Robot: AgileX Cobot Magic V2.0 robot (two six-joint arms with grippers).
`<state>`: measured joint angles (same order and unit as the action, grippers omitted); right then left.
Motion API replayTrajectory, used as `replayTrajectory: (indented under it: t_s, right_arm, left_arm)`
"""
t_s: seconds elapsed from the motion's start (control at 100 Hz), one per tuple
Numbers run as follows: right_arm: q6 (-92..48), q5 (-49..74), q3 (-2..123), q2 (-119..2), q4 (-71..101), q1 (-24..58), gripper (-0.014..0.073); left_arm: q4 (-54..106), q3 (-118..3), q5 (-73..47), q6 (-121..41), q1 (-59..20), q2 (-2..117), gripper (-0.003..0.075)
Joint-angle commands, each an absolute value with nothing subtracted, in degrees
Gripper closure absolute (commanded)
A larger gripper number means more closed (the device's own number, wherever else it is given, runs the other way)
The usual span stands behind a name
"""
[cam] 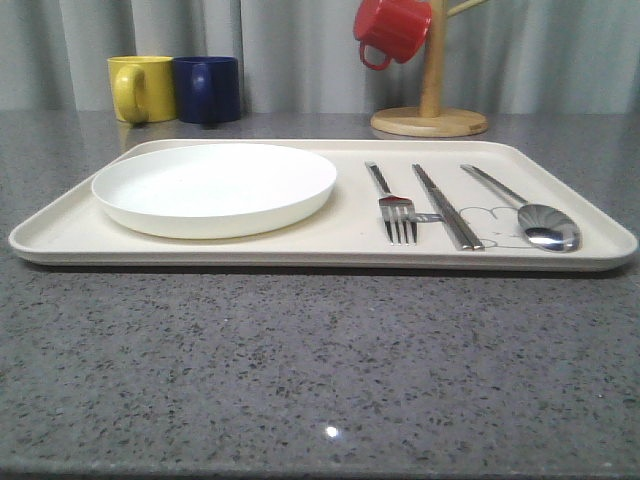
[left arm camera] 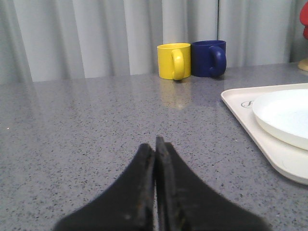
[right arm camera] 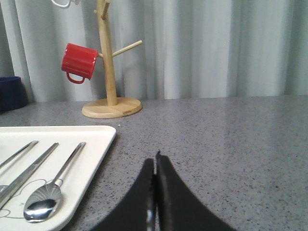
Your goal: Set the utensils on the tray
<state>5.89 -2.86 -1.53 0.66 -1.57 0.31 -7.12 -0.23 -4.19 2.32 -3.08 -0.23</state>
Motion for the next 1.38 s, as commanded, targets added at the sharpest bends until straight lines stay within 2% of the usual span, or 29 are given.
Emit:
replayTrajectory:
  t_s: [0.0,1.37]
  right_arm:
    - [5.44,-7.77,-0.56,1.86,-1.63,0.00,0.0660]
    - [5.44,-7.77,-0.56,1.86,-1.63,0.00,0.0660]
  left_arm:
    - [-7.16,1.20,1.16,2.98,-2.95,-2.14,0.0738]
    - [-5.56,2.17,2.27,2.98,-2.95,-2.14,0.0738]
